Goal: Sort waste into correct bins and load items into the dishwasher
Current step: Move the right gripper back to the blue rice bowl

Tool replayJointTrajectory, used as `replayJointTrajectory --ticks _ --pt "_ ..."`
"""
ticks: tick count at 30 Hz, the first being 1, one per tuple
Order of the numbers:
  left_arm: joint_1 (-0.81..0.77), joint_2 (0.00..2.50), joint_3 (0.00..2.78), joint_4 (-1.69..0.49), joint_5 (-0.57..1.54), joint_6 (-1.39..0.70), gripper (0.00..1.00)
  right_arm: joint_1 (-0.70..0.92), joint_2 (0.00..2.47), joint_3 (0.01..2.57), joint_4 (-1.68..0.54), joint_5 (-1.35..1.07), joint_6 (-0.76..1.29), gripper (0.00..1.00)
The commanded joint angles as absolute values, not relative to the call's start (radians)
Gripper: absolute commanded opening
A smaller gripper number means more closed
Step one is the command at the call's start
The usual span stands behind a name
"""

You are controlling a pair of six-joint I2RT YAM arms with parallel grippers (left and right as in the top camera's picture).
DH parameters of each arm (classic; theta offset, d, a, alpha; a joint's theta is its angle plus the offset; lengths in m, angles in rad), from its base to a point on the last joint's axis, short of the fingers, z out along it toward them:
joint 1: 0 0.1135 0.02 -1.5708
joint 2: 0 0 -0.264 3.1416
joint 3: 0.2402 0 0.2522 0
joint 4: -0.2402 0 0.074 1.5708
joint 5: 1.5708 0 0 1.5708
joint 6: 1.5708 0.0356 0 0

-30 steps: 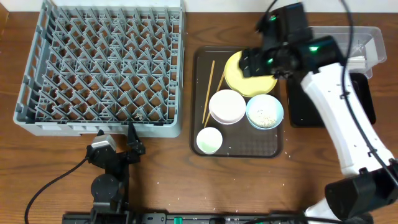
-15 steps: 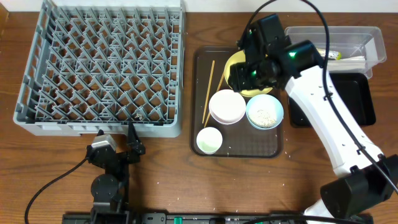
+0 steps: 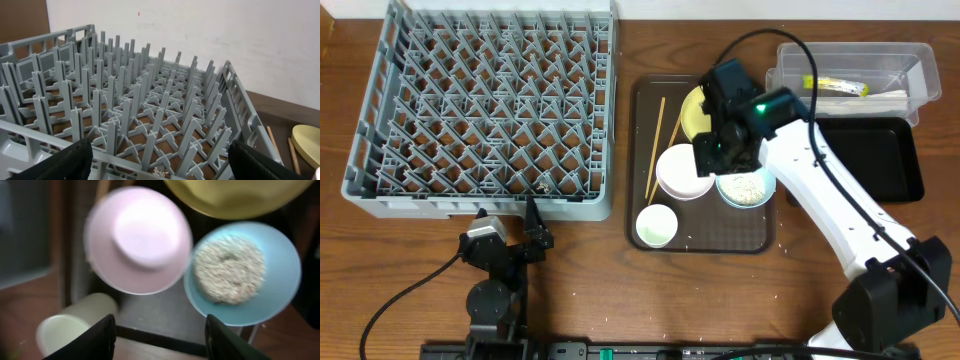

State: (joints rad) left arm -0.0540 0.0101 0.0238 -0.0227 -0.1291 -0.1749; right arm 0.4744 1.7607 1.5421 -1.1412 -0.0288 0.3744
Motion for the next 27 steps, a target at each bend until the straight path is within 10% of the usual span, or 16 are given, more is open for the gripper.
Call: replayJointTrajectory --ticks 1,27 --pt "-0.052 0.004 0.004 -0.06 -0.138 -0.155 0.88 0.478 1.771 1.489 -1.141 0.056 0.399 0.54" --pt "-0.052 0.004 0.004 -0.06 -0.138 -0.155 0.88 0.479 1.771 1.296 -0.976 0.073 0.15 0.45"
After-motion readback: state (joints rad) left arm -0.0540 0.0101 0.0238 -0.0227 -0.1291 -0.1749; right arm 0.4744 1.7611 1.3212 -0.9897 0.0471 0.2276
